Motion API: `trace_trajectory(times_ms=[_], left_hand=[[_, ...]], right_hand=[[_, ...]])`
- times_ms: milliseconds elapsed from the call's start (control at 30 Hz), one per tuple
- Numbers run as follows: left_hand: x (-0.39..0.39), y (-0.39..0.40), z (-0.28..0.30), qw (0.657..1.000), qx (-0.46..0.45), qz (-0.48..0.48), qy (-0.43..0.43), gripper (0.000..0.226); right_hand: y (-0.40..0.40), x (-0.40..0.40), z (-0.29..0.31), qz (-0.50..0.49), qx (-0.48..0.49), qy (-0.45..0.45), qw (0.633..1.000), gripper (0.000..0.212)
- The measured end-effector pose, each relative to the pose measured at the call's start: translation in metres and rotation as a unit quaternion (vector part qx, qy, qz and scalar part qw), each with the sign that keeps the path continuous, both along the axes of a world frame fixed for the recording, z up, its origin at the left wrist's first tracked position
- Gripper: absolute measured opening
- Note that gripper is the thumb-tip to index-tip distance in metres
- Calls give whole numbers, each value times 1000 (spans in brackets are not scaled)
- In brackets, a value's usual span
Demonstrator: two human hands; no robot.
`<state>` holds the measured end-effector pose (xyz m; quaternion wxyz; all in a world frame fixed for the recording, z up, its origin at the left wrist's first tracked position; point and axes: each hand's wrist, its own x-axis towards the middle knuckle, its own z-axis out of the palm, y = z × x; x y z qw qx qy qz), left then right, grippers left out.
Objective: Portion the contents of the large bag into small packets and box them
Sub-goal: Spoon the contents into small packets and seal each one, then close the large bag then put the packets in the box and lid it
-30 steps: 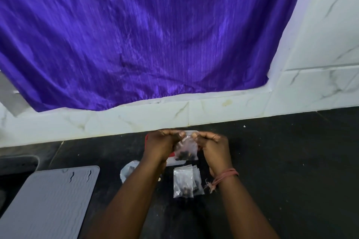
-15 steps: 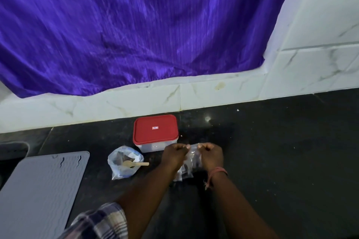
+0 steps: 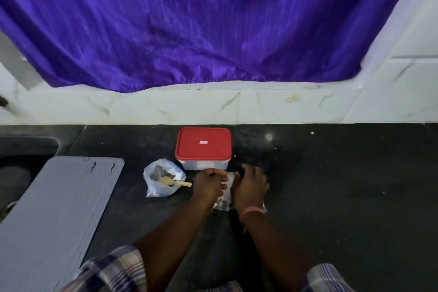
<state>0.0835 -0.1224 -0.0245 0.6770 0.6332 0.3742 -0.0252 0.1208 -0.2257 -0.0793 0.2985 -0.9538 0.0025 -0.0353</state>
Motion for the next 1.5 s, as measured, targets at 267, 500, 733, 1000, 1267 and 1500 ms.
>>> trace_trajectory(times_ms=[267, 500, 733, 1000, 1267, 1500], left_hand=[[-45, 81, 12, 957, 185, 223, 8, 18], [-73, 127, -1, 943, 81, 255, 200, 71], [-62, 166, -89, 956, 34, 249, 151, 54], [-68, 158, -67, 960, -54, 261, 89, 74], [-76, 153, -10, 965, -38, 244, 85, 15], [-85, 167, 11, 983, -66, 161, 65, 4]], right_hand=[[96, -32, 3, 227, -5, 52, 973, 24], [121, -49, 0, 191, 62, 81, 976, 15], [103, -61, 21, 70, 239, -60, 967, 15], [94, -6, 66, -152, 407, 33, 900, 12], [100, -7, 42, -120, 290, 52, 948, 11], [108, -43, 26, 61, 135, -131, 980, 16]])
